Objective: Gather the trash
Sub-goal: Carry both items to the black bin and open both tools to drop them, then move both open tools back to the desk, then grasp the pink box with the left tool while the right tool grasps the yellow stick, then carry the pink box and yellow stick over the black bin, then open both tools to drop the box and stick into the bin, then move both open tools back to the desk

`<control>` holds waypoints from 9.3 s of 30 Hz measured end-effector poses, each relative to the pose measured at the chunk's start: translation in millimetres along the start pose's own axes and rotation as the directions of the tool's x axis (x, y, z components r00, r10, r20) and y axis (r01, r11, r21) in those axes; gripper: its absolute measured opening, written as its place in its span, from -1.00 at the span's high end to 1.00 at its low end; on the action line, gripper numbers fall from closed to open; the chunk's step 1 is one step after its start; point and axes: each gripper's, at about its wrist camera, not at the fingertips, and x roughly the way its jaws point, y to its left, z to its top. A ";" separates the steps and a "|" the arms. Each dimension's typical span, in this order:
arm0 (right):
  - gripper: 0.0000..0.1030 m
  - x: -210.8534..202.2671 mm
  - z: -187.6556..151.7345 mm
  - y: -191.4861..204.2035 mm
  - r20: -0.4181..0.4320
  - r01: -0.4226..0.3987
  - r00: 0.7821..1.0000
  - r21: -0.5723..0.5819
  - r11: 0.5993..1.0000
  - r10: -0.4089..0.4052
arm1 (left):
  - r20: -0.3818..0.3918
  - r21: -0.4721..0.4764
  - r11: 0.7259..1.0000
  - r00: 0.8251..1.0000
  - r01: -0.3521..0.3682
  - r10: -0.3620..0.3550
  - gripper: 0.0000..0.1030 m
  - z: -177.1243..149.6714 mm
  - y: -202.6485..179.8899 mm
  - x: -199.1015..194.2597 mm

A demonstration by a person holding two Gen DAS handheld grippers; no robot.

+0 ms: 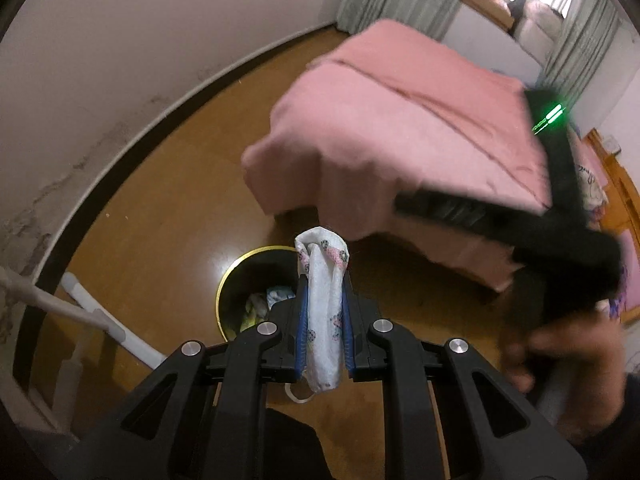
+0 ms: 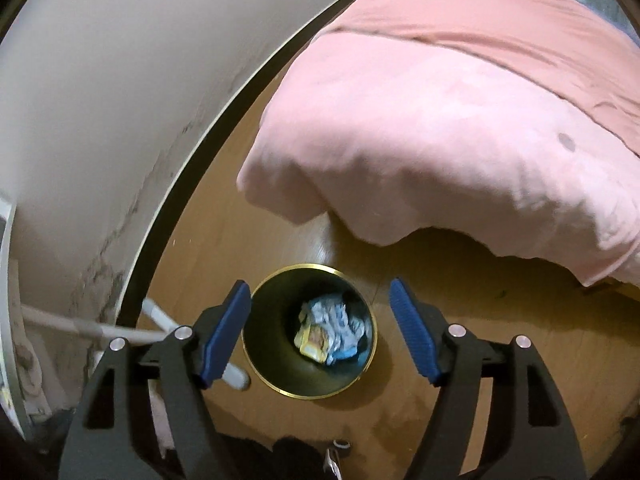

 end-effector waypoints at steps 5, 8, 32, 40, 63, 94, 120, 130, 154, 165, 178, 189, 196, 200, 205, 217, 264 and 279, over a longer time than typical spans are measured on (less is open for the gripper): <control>-0.39 -2.7 2.1 -3.1 0.013 -0.006 1.000 0.013 1.000 0.006 | -0.037 0.007 1.000 0.999 0.013 -0.013 0.73 0.2 1.3 29.2; -0.39 -0.3 1.1 -2.8 0.002 -0.008 1.000 0.011 1.000 0.008 | -0.034 -0.010 1.000 0.999 0.019 -0.019 0.65 2.3 6.8 35.8; -0.44 -55.2 -24.8 71.9 0.077 -0.071 0.993 -0.258 0.964 0.094 | 0.243 -0.101 0.974 0.945 -0.201 0.220 -0.82 -34.2 62.7 -188.7; -0.44 -144.2 -102.0 217.5 0.041 -0.278 0.927 -0.590 0.758 0.372 | 0.224 -0.444 0.787 0.797 -0.429 0.561 -0.84 -145.8 219.1 -332.8; 0.22 -130.0 -281.3 558.2 -0.302 -0.388 0.870 -0.907 0.163 0.391 | 0.074 -0.728 0.527 0.715 -0.438 0.695 -0.84 -317.6 348.9 -425.6; 0.97 -171.5 -245.0 478.3 -0.324 -0.472 0.808 -0.856 0.210 0.492 | 0.088 -0.647 0.599 0.734 -0.472 0.673 0.18 -228.8 381.6 -385.5; 0.35 -140.7 -259.7 517.4 -0.378 -0.406 0.870 -0.913 0.027 0.316 | 0.147 -0.612 0.645 0.736 -0.457 0.661 0.18 -242.5 296.3 -418.1; 0.78 -170.3 -215.8 450.6 -0.357 -0.453 0.845 -0.873 0.178 0.398 | 0.193 -0.518 0.746 0.792 -0.418 0.579 0.18 -190.9 254.8 -374.4; 0.98 -146.9 -116.1 324.0 -0.255 -0.330 0.924 -0.909 0.256 0.285 | 0.245 -0.370 0.880 0.882 -0.299 0.402 0.18 -131.4 191.6 -311.0; -0.88 -175.3 -148.3 331.9 -0.257 -0.276 0.922 -0.961 0.025 0.289 | 0.253 -0.385 0.883 0.889 -0.270 0.382 0.18 -135.8 188.8 -317.0; 0.10 -124.2 -147.6 373.4 -0.412 -0.416 0.907 -0.908 -0.038 -0.094 | 0.240 -0.387 0.884 0.897 -0.263 0.372 0.18 -141.6 189.3 -317.3; 0.74 -133.5 -139.7 364.8 -0.420 -0.414 0.907 -0.904 0.109 -0.039 | 0.229 -0.360 0.897 0.908 -0.256 0.351 0.18 -136.2 174.0 -306.8; 0.74 -153.3 -76.6 272.6 -0.252 -0.301 0.954 -0.830 0.470 0.164 | 0.264 -0.247 0.950 0.931 -0.189 0.254 0.18 -100.0 129.1 -275.3; 0.74 -131.1 -56.3 186.6 -0.143 -0.228 0.973 -0.662 0.713 0.178 | 0.270 -0.135 0.983 0.950 -0.123 0.156 0.18 -67.0 86.1 -235.9; 0.73 -63.7 -51.7 111.5 -0.153 -0.164 0.983 -0.440 0.883 0.107 | 0.245 -0.027 0.998 0.968 -0.055 0.060 0.18 -41.1 39.8 -180.7; 0.73 28.2 -49.8 45.9 -0.313 -0.179 0.944 -0.225 0.958 0.103 | 0.154 0.007 0.999 0.987 -0.049 0.048 0.18 -24.0 13.1 -105.4; -0.36 -58.5 -23.2 32.4 0.009 -0.143 0.989 -0.178 0.974 0.147 | 0.275 0.003 0.982 0.944 -0.189 0.181 -0.83 -20.0 41.3 -182.0; -0.43 -188.3 -217.4 395.9 -0.302 -0.528 0.793 -0.774 0.350 0.530 | 0.148 -0.632 0.619 0.711 -0.467 0.688 -0.84 -231.9 282.3 -405.8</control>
